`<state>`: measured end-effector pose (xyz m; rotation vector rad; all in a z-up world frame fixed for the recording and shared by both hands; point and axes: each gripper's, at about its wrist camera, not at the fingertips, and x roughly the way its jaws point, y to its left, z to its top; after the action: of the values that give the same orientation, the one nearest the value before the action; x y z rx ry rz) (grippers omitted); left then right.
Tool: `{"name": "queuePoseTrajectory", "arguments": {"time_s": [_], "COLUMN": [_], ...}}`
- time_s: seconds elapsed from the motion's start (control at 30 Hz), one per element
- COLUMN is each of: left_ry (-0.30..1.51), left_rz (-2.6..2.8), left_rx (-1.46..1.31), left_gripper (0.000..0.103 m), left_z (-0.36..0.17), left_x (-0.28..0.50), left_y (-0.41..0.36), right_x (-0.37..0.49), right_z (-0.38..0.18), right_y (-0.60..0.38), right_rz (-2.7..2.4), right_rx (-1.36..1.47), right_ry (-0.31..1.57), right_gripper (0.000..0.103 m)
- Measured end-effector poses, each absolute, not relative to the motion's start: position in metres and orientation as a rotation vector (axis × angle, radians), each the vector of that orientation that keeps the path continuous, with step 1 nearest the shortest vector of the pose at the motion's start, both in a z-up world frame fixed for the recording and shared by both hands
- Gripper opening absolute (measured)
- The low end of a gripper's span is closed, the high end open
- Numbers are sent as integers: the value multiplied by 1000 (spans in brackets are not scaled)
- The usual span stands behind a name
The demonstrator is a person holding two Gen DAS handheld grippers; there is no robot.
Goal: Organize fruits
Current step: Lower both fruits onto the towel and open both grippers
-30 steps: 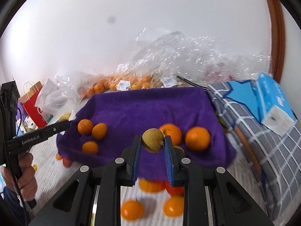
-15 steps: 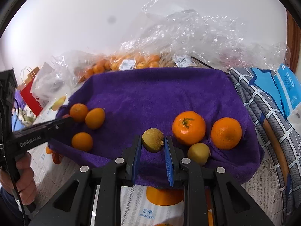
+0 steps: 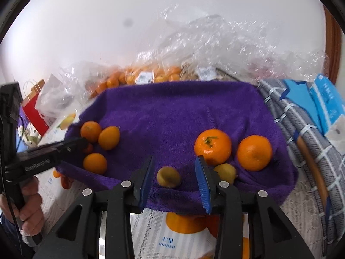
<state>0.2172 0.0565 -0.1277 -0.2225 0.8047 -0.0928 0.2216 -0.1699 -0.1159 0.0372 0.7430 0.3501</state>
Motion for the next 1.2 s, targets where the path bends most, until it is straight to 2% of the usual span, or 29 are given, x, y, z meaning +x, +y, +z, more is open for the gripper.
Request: {"name": "queuePoseTrajectory", "arguments": {"time_s": [0.13, 0.23, 0.43, 0.8, 0.87, 1.2], "left_ry": [784, 740, 653, 698, 719, 750], "left_rz": [-84, -87, -82, -105, -126, -138], "left_rx": [-218, -237, -229, -222, -252, -224], "left_gripper": [36, 44, 48, 49, 49, 49], "left_z": [-124, -114, -95, -120, -126, -135], "left_x": [212, 204, 183, 126, 124, 129], "left_y": [58, 63, 65, 52, 52, 43], "right_x": [205, 193, 173, 162, 166, 169], "right_z": [-91, -82, -101, -133, -139, -140], "right_y": [-202, -242, -291, -250, -244, -242], "right_rz": [249, 175, 138, 269, 259, 262], "right_rx": [41, 68, 151, 181, 174, 216], "right_ry": [669, 660, 745, 824, 852, 851], "right_gripper": [41, 42, 41, 35, 30, 29]}}
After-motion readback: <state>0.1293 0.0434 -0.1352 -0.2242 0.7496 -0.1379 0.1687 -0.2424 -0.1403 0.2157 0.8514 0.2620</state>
